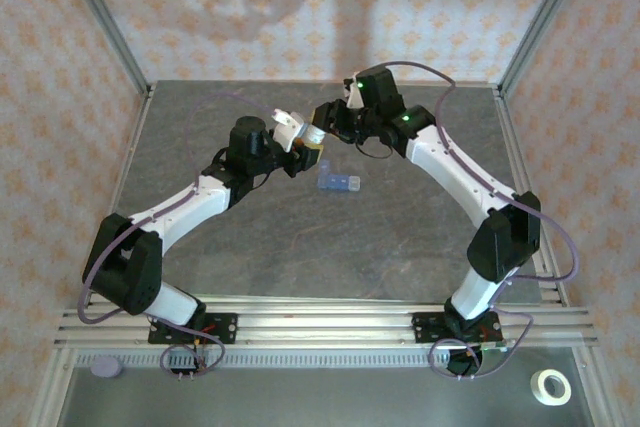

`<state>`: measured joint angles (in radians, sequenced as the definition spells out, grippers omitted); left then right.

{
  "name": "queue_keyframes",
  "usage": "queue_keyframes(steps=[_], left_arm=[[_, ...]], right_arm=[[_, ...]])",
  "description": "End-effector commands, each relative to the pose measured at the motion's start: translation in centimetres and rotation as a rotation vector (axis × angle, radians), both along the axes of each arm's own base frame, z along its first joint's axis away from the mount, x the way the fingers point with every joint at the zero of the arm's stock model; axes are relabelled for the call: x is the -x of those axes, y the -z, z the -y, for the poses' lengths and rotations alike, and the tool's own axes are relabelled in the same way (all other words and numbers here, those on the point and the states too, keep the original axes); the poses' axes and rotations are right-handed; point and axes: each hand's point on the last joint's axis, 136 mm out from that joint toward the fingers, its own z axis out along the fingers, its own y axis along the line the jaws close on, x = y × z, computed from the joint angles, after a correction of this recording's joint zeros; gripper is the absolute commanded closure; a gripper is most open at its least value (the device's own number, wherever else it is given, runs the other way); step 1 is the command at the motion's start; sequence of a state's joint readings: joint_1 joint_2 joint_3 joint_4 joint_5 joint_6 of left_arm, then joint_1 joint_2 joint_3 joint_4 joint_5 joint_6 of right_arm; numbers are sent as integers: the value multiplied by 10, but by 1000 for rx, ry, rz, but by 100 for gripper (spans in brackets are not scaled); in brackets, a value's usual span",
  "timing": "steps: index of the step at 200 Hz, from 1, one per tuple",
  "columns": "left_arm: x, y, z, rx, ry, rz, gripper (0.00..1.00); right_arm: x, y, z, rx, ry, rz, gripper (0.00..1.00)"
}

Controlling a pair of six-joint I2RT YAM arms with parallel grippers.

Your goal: Sort the pills into containers

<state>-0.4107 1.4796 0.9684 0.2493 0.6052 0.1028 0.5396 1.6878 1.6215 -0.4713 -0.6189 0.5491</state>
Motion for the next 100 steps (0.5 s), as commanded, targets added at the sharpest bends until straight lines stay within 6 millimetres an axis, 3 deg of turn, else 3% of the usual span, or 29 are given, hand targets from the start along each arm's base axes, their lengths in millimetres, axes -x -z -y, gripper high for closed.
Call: queue_keyframes(steps=[1, 24, 57, 100], left_arm=[[5, -33, 7, 69, 53, 52, 100], [12, -39, 10, 109, 80, 33, 100], [21, -44, 14, 170, 118, 13, 100], [17, -46, 16, 197, 123, 7, 100]], right_arm=[[-8, -6, 2, 2, -106, 107, 62], [-13, -16, 9, -62, -208, 226, 61], [-3, -31, 8, -143, -332, 319, 60], [-4, -26, 11, -129, -300, 296, 60]])
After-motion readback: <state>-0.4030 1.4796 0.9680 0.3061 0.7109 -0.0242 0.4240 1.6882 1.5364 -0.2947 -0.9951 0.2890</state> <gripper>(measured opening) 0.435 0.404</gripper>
